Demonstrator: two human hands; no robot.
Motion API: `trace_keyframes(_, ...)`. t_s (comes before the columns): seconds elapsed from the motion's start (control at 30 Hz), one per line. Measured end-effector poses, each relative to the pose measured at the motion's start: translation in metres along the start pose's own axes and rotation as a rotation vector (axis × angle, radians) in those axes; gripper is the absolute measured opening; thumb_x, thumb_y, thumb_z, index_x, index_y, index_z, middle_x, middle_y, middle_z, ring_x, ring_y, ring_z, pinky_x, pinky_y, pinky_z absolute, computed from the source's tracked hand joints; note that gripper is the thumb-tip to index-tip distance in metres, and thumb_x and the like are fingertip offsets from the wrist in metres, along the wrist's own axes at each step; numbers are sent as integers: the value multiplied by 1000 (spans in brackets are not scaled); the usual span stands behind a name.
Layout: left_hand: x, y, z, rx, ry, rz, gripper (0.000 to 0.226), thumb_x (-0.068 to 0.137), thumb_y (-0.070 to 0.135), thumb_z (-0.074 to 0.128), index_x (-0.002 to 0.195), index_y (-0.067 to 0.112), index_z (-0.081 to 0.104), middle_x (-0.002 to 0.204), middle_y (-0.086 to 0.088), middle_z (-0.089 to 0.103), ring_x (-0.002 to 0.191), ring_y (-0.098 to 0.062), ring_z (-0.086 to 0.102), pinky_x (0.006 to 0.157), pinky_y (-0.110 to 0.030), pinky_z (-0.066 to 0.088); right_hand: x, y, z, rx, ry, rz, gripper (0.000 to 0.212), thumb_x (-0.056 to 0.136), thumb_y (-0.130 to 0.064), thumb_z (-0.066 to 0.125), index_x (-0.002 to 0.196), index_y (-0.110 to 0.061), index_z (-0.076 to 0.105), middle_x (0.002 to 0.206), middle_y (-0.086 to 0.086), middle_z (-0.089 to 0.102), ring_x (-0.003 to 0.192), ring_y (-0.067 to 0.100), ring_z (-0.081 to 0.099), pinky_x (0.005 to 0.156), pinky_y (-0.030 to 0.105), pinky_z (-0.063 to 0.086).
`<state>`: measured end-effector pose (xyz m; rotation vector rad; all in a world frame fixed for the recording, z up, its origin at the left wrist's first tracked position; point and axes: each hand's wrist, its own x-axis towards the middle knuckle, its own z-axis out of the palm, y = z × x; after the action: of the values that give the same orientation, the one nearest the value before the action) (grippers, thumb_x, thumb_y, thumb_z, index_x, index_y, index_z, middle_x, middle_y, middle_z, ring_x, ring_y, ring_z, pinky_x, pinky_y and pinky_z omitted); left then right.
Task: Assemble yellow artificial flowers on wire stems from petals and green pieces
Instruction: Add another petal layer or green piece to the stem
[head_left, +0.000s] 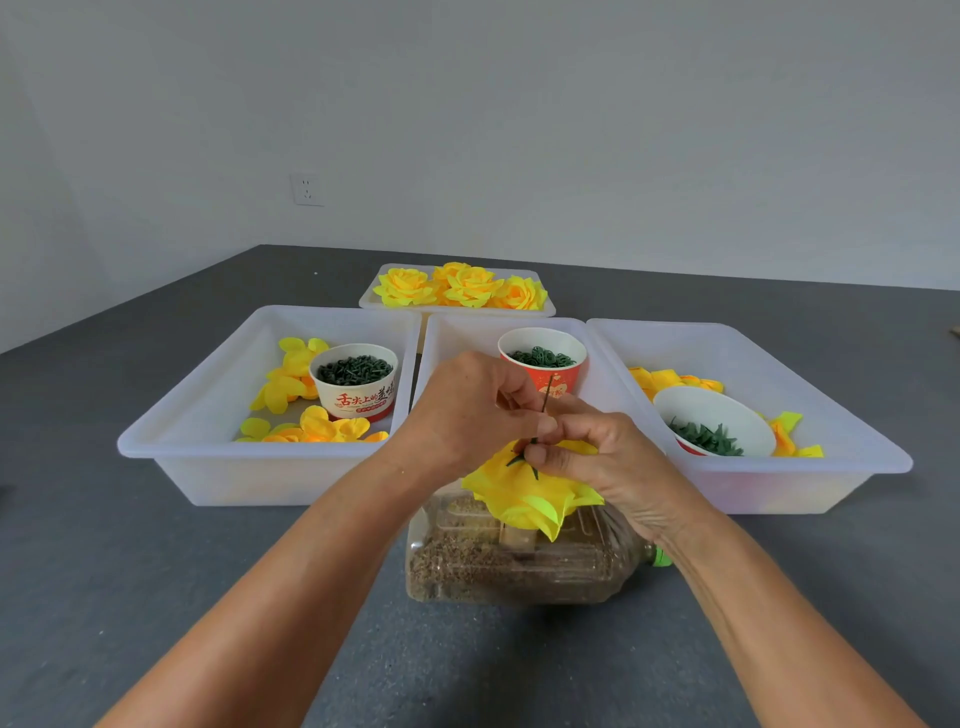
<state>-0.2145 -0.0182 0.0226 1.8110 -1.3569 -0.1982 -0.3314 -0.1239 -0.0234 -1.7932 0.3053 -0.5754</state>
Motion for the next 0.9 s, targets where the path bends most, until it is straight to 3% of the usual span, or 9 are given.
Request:
trace_keyframes(0.1, 0, 0, 0, 11, -12, 17, 14, 73, 19, 77, 65, 20, 65, 65, 12, 59, 60, 4, 50, 60, -7, 37, 1, 3, -3, -52, -27, 10, 29, 62, -35, 74, 83, -16, 76, 125, -5, 59, 128, 14, 45, 110, 47, 31)
trace_keyframes(0.27, -1, 0, 0, 34, 8, 41, 9, 73, 17, 77, 70, 12, 70, 68, 6, 63, 63, 0, 51, 61, -8, 37, 1, 0, -3, -76, -23, 31, 30, 64, -30, 72, 86, -10, 75, 121, -1, 61, 121, 14, 50, 107, 39, 38)
trace_keyframes(0.4, -1, 5, -1, 72, 12, 29, 13, 75, 20, 76, 73, 8, 70, 76, -4, 69, 71, -14, 58, 60, -17, 39, -7, -10, 4, -96, 107, -32, 17, 65, -14, 80, 82, -16, 76, 115, 4, 63, 111, 11, 57, 91, 24, 46)
trace_keyframes(0.5, -2, 7, -1, 73, 10, 13, 14, 74, 20, 76, 72, 7, 71, 76, -7, 70, 74, -19, 61, 64, -23, 42, -13, -15, 16, -266, 332, -36, 11, 63, -19, 82, 66, -26, 74, 107, 1, 68, 109, 3, 53, 87, 3, 29)
trace_keyframes(0.53, -2, 7, -1, 64, 12, 5, 14, 74, 19, 77, 70, 8, 70, 75, -6, 70, 72, -17, 60, 62, -21, 42, -14, -16, 22, -364, 407, -26, 8, 64, -23, 81, 63, -25, 74, 105, 0, 69, 112, 6, 50, 86, 3, 26)
trace_keyframes(0.7, -4, 6, 0, 61, 31, -15, 12, 74, 19, 77, 68, 13, 69, 74, -3, 68, 70, -11, 57, 60, -18, 41, -16, -15, 48, -590, 645, 35, 19, 75, -28, 73, 62, -15, 70, 117, -1, 66, 129, 21, 38, 102, 41, 32)
trace_keyframes(0.9, -2, 5, 1, 50, 29, -13, 13, 74, 19, 76, 66, 13, 68, 74, -3, 69, 72, -12, 59, 59, -15, 40, -21, -5, 63, -542, 792, -64, 24, 76, -24, 74, 59, -9, 67, 119, -10, 63, 131, 18, 38, 103, 46, 33)
